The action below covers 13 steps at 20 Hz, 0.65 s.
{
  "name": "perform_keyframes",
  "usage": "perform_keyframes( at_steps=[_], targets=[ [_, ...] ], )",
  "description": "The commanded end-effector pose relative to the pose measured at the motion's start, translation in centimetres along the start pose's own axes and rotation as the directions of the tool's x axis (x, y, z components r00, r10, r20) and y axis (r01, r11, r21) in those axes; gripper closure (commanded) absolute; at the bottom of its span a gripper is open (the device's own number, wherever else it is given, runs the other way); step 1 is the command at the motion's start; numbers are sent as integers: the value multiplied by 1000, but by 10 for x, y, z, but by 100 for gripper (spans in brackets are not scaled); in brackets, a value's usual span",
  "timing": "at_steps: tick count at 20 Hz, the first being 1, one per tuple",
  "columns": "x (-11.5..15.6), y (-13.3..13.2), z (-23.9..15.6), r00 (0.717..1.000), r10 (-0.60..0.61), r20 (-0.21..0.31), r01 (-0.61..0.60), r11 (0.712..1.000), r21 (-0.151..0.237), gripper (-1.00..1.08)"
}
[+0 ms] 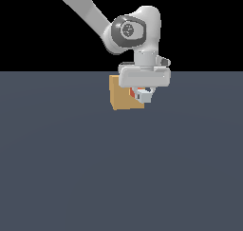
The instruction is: Insert the peg into the horizontal hole in a box.
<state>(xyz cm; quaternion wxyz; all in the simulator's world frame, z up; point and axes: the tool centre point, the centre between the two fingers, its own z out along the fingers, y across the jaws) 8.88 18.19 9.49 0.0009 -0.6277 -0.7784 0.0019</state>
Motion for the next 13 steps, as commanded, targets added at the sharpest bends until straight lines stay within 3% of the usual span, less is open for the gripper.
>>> perform_keyframes(
  at_steps=[1,8,13],
  targets=[
    [15,0,-2,1000,-2,-1,2,1000,-4,108],
    [69,0,-4,1000,-2,-1,2,1000,-6,108],
    [82,1,-4,1000,-2,-1,2,1000,-6,108]
  ],
)
